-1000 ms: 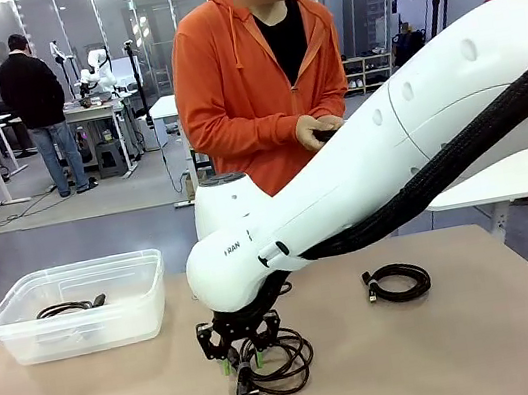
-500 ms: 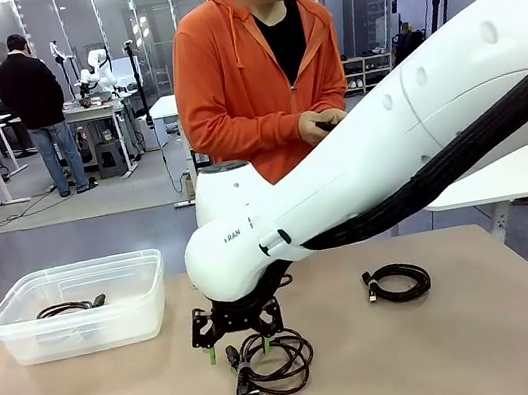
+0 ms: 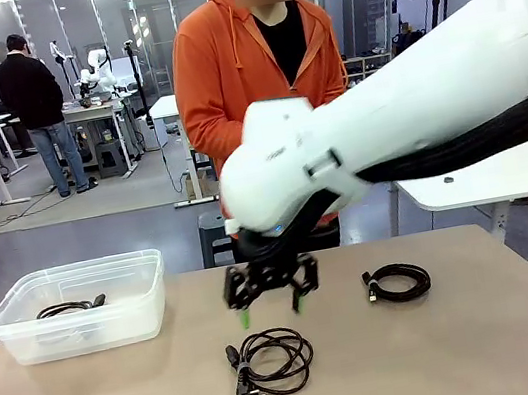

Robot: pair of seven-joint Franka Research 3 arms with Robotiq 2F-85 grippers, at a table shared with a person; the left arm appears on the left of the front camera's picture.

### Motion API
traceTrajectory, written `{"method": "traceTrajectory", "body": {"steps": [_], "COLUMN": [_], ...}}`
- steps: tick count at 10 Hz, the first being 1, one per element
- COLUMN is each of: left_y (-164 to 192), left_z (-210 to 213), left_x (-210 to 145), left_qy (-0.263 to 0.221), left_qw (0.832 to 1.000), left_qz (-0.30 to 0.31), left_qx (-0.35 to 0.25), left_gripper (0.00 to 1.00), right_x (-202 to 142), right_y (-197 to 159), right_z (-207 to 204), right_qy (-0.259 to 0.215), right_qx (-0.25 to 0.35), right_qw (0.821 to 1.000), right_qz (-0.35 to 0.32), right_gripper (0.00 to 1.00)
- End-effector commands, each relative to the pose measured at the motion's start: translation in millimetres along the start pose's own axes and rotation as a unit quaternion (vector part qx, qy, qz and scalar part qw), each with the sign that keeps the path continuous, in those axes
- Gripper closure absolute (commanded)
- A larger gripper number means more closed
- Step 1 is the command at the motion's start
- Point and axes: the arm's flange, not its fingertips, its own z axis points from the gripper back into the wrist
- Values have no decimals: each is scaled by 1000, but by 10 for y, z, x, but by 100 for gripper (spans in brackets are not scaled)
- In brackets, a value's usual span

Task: Organize and store the cables.
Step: Place the Power Cable into the Organizing box.

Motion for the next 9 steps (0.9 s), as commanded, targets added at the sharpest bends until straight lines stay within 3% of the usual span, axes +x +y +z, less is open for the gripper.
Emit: {"method": "traceTrajectory", "body": {"steps": [1,4,6,9], "left_y": [0,0,-232,-516], "left_z": [12,1,-220,-597], "left_x": [0,0,301,747], "left_qy": [1,0,32,54], "left_qw": [1000,1000,999,997], "left_qz": [-3,0,-36,16], "left_qx": [2,0,-14,-53], "left_gripper": [0,0,0,0], "right_x": [-309,-733,-1090,-1514], "right_y": [-485,-1127,-1553,-2171], "right_z": [331,686,897,1059], "right_qy": [-35,-59,-83,-99], "right_qx": [26,-11,8,42], "right_qw": [997,989,980,978], "right_qz": [66,132,180,177], "right_gripper": [0,0,0,0]}}
